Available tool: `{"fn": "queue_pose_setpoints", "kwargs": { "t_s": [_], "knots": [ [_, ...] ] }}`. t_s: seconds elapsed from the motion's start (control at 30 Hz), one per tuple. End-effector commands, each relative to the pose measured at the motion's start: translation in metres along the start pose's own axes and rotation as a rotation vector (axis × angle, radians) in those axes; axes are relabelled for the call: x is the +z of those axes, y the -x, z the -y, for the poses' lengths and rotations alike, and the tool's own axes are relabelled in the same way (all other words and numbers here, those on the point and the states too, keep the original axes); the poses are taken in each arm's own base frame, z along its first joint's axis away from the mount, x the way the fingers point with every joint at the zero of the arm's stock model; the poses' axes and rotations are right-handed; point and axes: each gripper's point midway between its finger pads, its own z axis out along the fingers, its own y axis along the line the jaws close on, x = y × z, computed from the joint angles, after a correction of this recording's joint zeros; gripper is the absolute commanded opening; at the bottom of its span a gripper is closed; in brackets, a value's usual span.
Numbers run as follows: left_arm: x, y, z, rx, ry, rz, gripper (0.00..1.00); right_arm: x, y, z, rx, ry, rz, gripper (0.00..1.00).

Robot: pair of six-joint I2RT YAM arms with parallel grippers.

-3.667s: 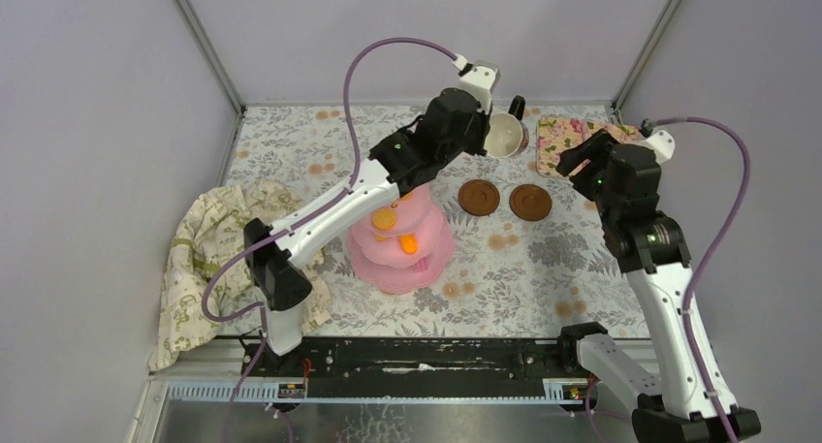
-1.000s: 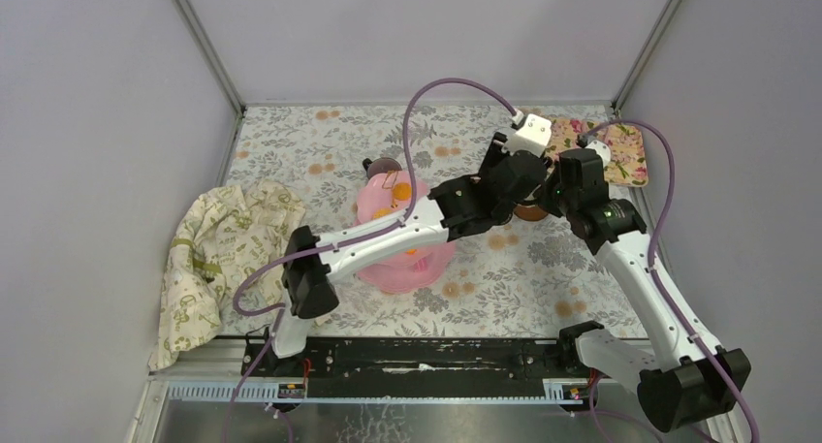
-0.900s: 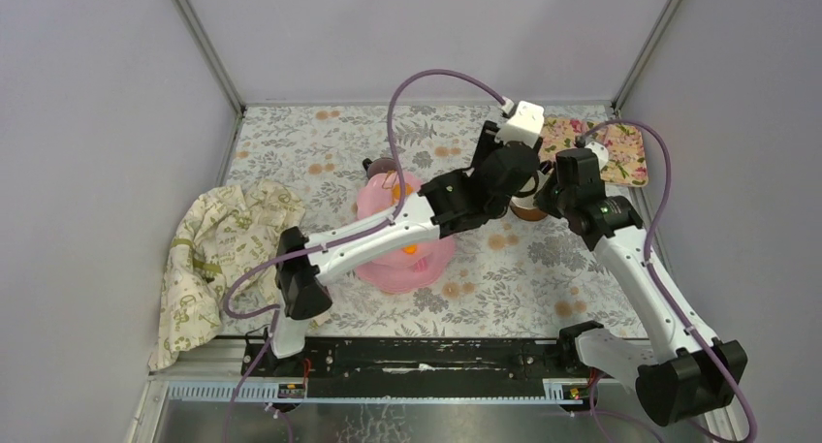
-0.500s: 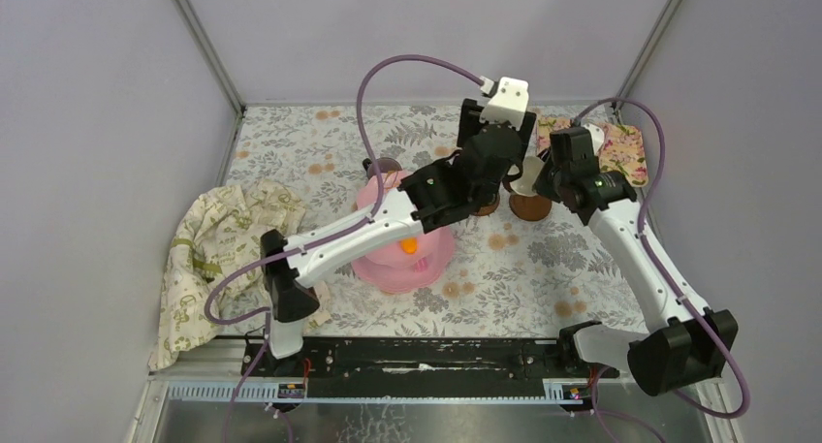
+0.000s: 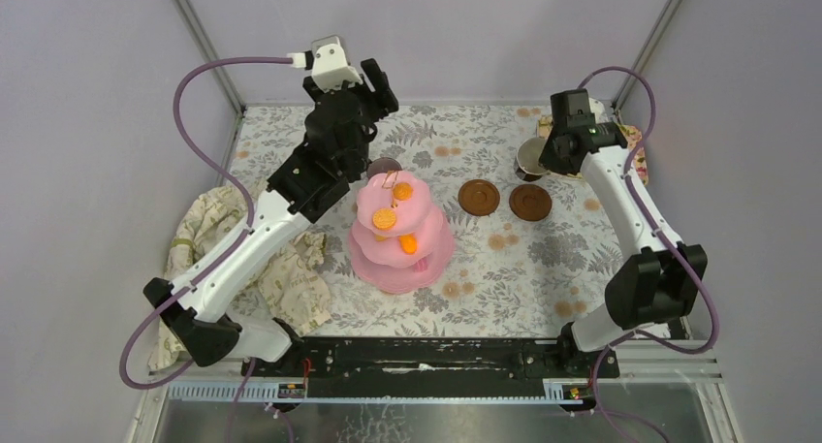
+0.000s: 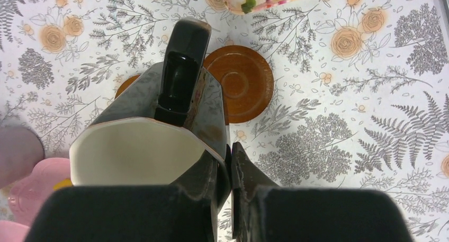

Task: Serve the afternoon tea
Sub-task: Place the cup on the coaster.

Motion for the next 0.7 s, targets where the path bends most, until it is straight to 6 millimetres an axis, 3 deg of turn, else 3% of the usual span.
{"fn": "queue_pose_setpoints", "kwargs": {
  "t_s": [0.0,0.2,0.3,0.67],
  "knots": [
    [0.012,-0.022,-0.02,-0.08,-0.005,-0.053,0.75,0.001,0.038,-0.002,-0.002,0.023,0.032,0.0],
    [0.028,-0.041,-0.055,-0.113,0.043,-0.103,0.75,0.007,0.04,-0.02,-0.029,0.09,-0.03,0.0],
    [0.036,-0.053,-0.069,-0.127,0.066,-0.133,0.75,0.02,0.032,-0.035,-0.035,0.135,-0.09,0.0],
    [0.06,-0.111,-0.103,-0.196,0.074,-0.291,0.75,0.04,0.009,-0.08,-0.132,0.161,-0.176,0.0]
  ]
}}
